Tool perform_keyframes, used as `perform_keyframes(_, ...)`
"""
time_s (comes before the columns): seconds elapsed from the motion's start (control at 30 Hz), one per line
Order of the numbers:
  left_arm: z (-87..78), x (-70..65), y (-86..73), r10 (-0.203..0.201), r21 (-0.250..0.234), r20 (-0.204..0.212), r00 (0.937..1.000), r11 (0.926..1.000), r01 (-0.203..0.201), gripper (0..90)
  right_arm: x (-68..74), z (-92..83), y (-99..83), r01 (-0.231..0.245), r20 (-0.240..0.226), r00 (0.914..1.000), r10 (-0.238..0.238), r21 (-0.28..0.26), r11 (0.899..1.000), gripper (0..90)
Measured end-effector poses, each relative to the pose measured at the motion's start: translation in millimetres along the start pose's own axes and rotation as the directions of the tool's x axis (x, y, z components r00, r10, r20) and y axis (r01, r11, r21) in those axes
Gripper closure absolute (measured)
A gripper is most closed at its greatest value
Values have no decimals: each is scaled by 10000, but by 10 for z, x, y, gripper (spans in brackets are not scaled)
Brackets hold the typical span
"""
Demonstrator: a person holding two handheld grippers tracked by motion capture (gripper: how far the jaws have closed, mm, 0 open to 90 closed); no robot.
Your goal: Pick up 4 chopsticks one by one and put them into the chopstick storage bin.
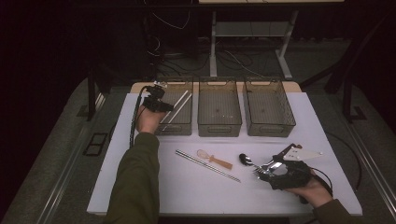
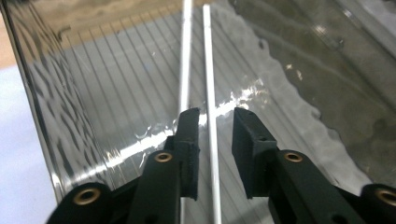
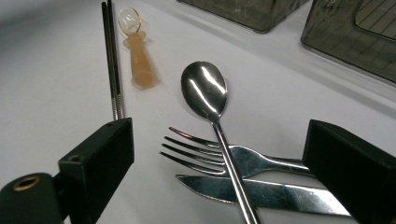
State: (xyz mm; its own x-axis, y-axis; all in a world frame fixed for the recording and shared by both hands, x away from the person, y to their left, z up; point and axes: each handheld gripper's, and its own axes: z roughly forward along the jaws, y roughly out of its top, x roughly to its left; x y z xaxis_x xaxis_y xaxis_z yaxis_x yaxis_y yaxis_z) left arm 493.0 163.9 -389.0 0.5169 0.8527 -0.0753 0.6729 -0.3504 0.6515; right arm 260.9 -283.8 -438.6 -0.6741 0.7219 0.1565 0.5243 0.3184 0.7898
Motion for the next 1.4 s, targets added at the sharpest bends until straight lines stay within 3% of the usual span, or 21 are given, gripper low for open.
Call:
perform_keyframes(0.17, -104, -29, 15, 289, -295, 97, 9995, 9992, -286, 589, 11, 6, 4, 64, -60, 10000, -63, 72, 10000, 92)
perform_keyframes(0.37, -340, -161, -9, 904, -701, 880, 9920, 9940, -844, 476, 0, 10, 4, 39, -135, 9999, -36, 216, 9998, 92)
perform_keyframes(0.43, -408, -217, -47, 913, -823, 1346, 9867, 9933, -807, 439, -7, 10, 3, 32, -206, 9998, -26, 276, 9996, 92)
perform_keyframes(0.5, -456, -277, -97, 1173, -825, 1639, 9795, 9911, -1049, 412, -7, 4, 5, 81, -197, 9998, -76, 272, 9996, 92)
perform_keyframes(0.6, -536, -376, -190, 1275, -925, 1839, 9746, 9894, -1120, 396, -4, 2, 13, 78, -181, 9998, -73, 264, 9996, 92)
perform_keyframes(0.77, -597, -539, -351, 1946, -1085, 2122, 9576, 9786, -1748, 360, -14, -4, 29, 111, -179, 9998, -107, 183, 9998, 92)
perform_keyframes(1.0, -617, -769, -572, 2379, -1563, 2637, 9348, 9668, -2020, 352, -21, -16, 25, 139, -116, 9998, -137, 173, 9998, 92)
perform_keyframes(1.27, -630, -946, -816, 2583, -1543, 2691, 9278, 9625, -2232, 349, -7, -51, 21, 319, -175, 9993, -319, -43, 9995, 92)
perform_keyframes(1.4, -635, -1022, -948, 2904, -1681, 2694, 9182, 9530, -2521, 348, -11, -62, 19, 353, -176, 9992, -354, -60, 9994, 92)
